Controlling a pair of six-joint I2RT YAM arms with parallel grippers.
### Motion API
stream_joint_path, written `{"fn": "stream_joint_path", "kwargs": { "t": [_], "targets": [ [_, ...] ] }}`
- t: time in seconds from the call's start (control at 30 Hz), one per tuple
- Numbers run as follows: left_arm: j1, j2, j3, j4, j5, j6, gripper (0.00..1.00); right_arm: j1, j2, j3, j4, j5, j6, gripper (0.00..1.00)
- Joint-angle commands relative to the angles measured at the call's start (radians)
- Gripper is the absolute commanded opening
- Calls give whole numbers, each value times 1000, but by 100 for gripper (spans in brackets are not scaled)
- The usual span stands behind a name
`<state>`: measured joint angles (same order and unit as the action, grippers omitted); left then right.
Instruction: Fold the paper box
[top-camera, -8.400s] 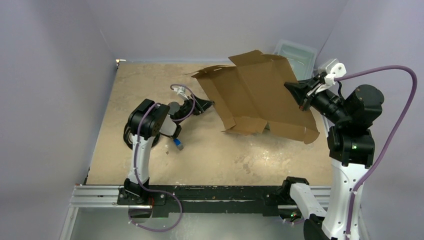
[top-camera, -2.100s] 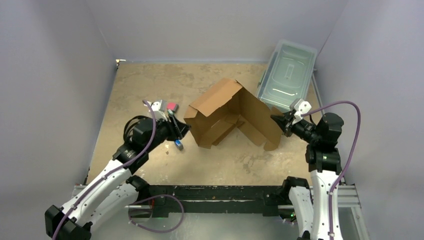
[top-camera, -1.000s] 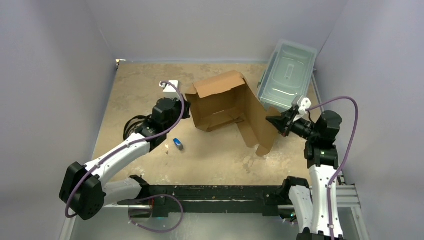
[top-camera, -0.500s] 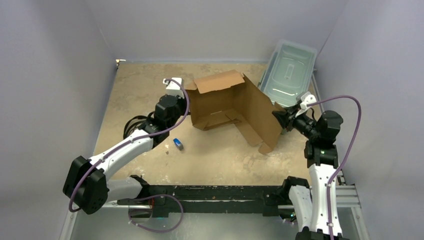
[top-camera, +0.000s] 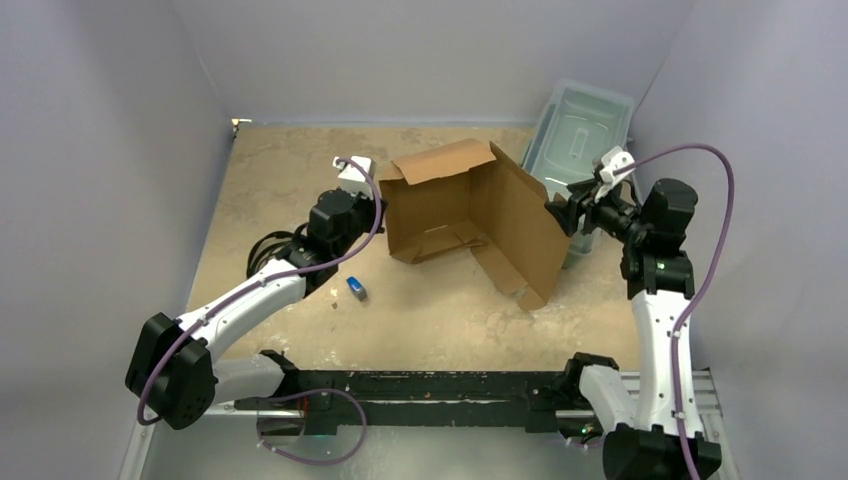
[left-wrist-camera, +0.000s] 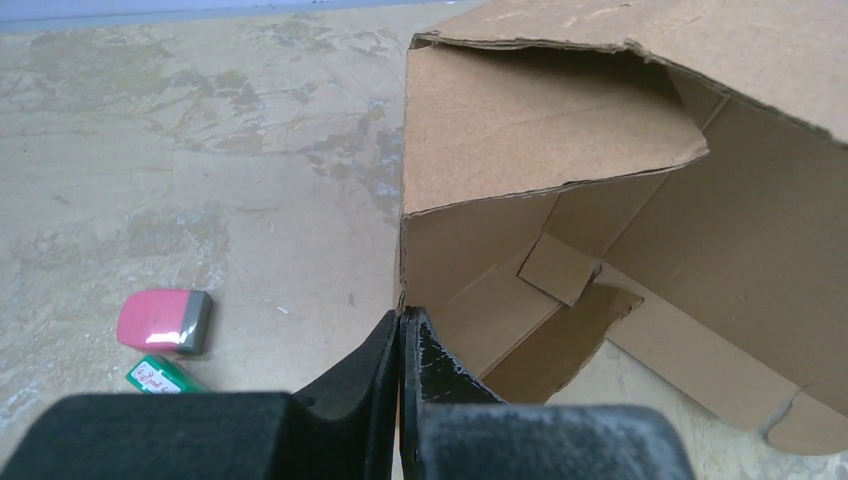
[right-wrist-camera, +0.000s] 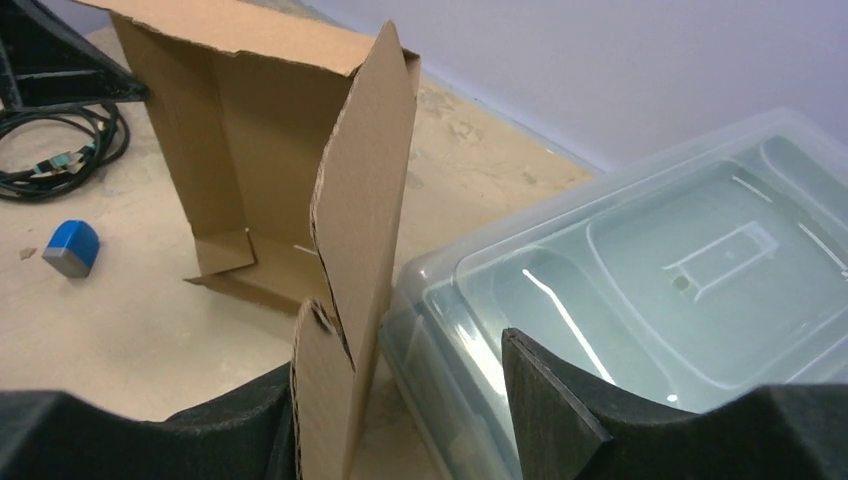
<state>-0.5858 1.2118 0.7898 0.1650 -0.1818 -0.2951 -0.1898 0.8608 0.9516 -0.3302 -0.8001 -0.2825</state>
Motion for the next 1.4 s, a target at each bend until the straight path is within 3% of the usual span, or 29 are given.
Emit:
{"fn": "stream_joint_path", "kwargs": {
  "t": [0.0,0.2,0.47,0.97,1.13,1.37],
  "targets": [
    [-6,-30,14,45,55,-11,0,42,45,97,-56,86,-40,60],
    [-6,-34,22,28,69,-20,0,150,78,128,-105,167,-93,73],
    [-7,-37,32,13,83,-28,0,158,113,178,-131,245,-110,80],
    [-11,-52,63,-36,104,-60,0,219,194,314,-243,213,-145,81],
    [-17,-71,76,-62,108,-64,0,264,227,345,-268,268,-166,74],
    [-25,-87,74,-67,95,-66,0,303,251,384,-283,321,-164,38]
  ]
}}
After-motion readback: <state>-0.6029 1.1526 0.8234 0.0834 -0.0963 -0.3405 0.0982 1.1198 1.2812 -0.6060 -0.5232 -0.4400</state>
